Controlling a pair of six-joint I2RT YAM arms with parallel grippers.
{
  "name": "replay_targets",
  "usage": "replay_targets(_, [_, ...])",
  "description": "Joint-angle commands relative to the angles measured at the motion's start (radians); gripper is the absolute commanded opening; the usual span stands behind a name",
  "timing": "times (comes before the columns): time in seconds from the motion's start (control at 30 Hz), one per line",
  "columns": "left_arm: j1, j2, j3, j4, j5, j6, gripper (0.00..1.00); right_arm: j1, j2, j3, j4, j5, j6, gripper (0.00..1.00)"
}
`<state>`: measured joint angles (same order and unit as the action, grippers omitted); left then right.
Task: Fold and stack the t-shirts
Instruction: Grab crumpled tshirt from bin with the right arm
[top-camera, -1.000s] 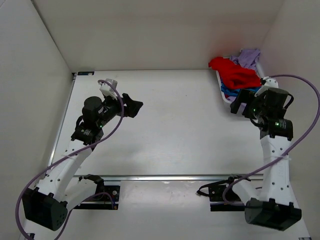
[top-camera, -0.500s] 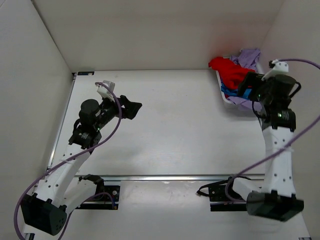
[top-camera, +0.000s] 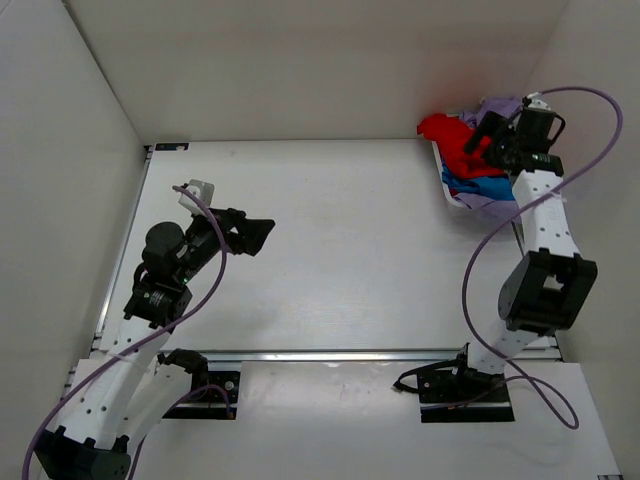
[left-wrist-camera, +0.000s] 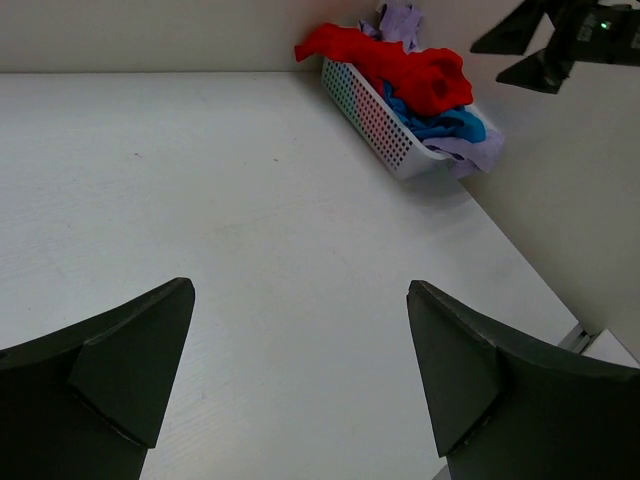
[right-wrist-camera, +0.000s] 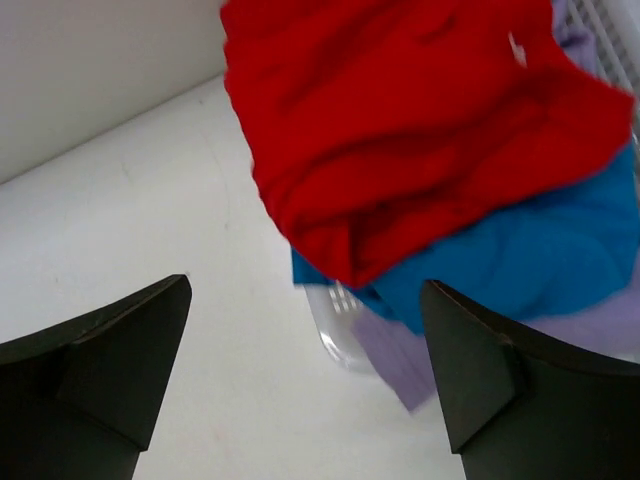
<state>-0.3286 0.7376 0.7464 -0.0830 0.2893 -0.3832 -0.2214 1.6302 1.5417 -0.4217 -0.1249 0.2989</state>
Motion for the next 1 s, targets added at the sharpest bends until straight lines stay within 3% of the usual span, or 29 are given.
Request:
replay_targets(0.0, [-0.007,-0.032,-0.027,-0.037,0.022,-0.029,0.98,0.028,0.135,0.197,0.006,0.091,0.067,0.97])
replay_targets(0.27, [-0.012,-0.046,-0.005,-0.069,-0.002,0.013,0.98,0.056,0.583,0.779,-0.386,0.235,0.157,0.99])
replay_targets(0.37, [-0.009,-0.049,-0.012,-0.07,-0.005,0.018,0.98,0.044,0.79,1.105,-0.631,0.255,0.221,0.93])
replay_targets(0.5, [0.01,-0.052,-0.027,-0.066,-0.009,0.007,0.98,0.03,0.878,1.221,-0.749,0.231,0.2,0.89])
replay_targets(0.53, [0.013,-0.047,-0.024,-0.069,-0.004,0.007,0.98,0.033,0.888,1.227,-0.753,0.219,0.18,0.74])
replay_targets(0.57, [0.005,-0.05,-0.019,-0.061,-0.006,0.01,0.99,0.036,0.875,1.223,-0.737,0.219,0.158,0.33])
replay_targets(0.6, [0.005,-0.044,-0.018,-0.064,-0.006,0.01,0.98,0.036,0.869,1.229,-0.735,0.22,0.148,0.08])
replay_targets(0.63, [0.006,-0.038,-0.021,-0.055,-0.003,0.006,0.99,0.034,0.853,1.227,-0.709,0.214,0.135,0.0])
replay_targets(0.83, [0.0,-0.03,-0.019,-0.052,0.007,0.003,0.99,0.025,0.691,1.21,-0.537,0.108,0.06,0.0])
replay_targets(0.97, [0.008,-0.029,-0.022,-0.054,0.011,-0.002,0.99,0.071,0.506,1.218,-0.389,0.015,-0.077,0.0])
